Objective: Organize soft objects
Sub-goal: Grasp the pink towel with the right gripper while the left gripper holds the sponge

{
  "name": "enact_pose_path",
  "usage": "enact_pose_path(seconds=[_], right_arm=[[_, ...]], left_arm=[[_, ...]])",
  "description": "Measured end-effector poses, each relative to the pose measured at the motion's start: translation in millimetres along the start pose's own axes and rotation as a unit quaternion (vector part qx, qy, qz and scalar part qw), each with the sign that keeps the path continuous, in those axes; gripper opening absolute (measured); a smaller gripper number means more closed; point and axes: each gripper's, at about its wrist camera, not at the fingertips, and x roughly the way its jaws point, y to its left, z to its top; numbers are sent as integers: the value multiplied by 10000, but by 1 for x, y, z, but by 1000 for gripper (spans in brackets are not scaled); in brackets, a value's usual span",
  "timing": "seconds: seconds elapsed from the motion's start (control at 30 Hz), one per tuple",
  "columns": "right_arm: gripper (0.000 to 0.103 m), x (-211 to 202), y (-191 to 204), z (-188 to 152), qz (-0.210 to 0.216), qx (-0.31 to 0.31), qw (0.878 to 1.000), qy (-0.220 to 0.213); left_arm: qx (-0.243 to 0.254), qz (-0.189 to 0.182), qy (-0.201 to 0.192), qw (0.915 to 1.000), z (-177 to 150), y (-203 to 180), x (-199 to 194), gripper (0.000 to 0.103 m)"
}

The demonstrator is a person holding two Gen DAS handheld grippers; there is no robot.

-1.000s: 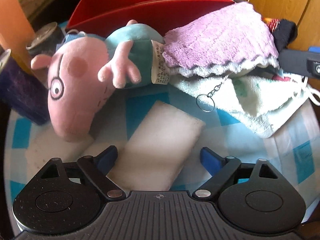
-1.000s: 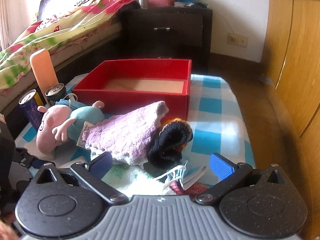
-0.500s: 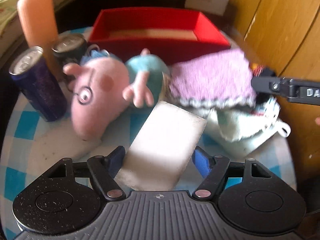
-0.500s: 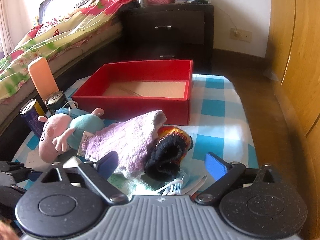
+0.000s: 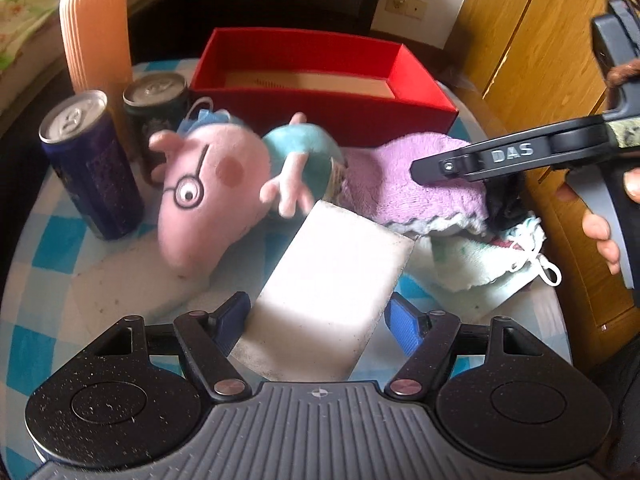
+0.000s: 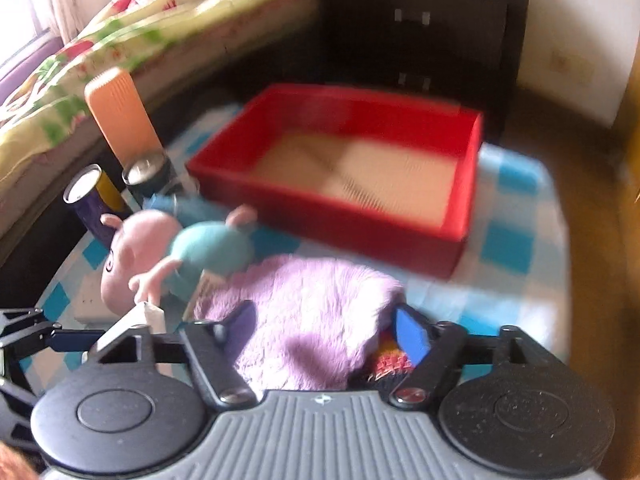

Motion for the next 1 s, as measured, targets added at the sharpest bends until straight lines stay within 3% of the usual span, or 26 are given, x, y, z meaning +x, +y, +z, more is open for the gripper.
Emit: enact_pose_path(seconds=[0.13,0.27,0.4,0.5,0.7,0.83,0.93,1.0], right_arm=[[20,7,13,3,-151,-393,9991,52],[0,-5,14,4,57,-380,9992,-74],[0,-18,3,4,471,-30,9989,-77],[0,-26,-5,2,943,299,9950,-103],[0,-39,-17,2,1495,807,9853,-194],[0,-39,-13,0,1163,643,9909,-191],[0,-25,-12,-4,1044,650,9924,43],[13,-14,-7,-5,997,612,9929,206]], left_arm=[[-15,-2,17,10000,1,1,1,73],[1,-65,4,10000,1,0,0,74],[-53,-102,-9,9999,0,2,-2,74],[-138,-145,-3,9998,1,4,-2,74],[-209,-199,-34,9996,4,3,-2,74],[-269,-161,-47,9995,7,3,-1,74],[-242,-177,-27,9995,7,0,0,74],[-209,-197,3,9996,6,-1,1,74]])
